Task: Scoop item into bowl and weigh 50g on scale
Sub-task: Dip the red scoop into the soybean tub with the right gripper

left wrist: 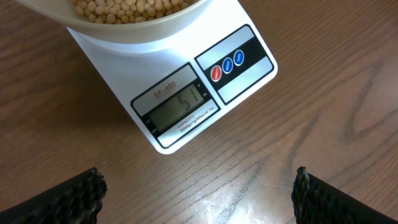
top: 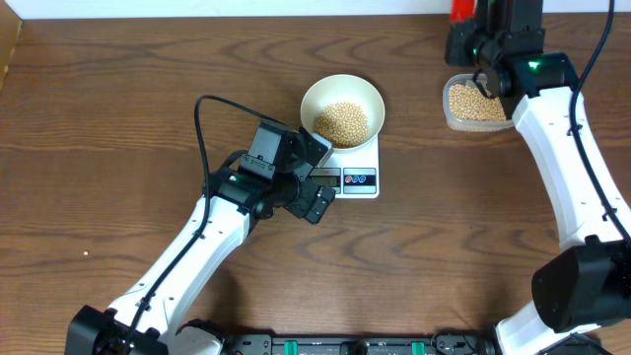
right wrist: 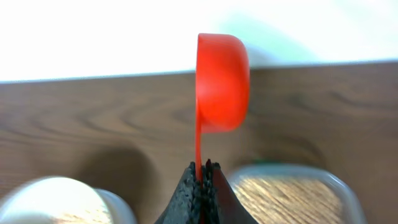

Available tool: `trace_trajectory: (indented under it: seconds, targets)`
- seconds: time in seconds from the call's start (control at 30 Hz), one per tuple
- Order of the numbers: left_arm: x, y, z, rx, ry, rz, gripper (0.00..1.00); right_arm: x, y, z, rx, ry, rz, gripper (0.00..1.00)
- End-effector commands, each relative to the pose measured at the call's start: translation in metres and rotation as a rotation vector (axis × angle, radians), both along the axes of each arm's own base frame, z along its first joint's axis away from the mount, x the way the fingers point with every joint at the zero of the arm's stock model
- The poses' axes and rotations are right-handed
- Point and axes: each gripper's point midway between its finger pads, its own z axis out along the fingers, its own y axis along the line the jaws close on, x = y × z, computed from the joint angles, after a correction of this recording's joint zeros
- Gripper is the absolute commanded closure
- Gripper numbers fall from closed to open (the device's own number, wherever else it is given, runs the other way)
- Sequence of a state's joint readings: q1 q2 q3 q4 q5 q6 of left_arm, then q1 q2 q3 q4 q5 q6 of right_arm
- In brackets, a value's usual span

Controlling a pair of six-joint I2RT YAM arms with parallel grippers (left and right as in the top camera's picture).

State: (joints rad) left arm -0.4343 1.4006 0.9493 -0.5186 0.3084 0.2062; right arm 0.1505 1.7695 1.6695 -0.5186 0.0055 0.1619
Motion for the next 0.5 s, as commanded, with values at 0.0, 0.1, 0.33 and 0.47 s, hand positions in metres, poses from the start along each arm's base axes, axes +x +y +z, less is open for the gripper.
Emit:
trace_trajectory:
  seconds: [0.0, 0.1, 0.33, 0.47]
  targets:
    - [0.002, 0.002, 0.004, -0.001, -0.013, 0.009, 0.02, 0.0, 0.037, 0.015, 0.127, -0.034, 0.109, 0.99]
    - [0.002, 0.002, 0.004, -0.001, -0.013, 0.008, 0.02, 0.001, 0.044, 0.02, 0.124, -0.055, 0.126, 0.99]
    - [0.002, 0.002, 0.004, -0.001, -0.013, 0.008, 0.02, -0.002, 0.056, 0.024, 0.13, -0.06, 0.167, 0.99]
    - [0.002, 0.002, 0.004, -0.001, -0.013, 0.008, 0.02, -0.007, 0.068, 0.022, 0.097, -0.056, 0.228, 0.99]
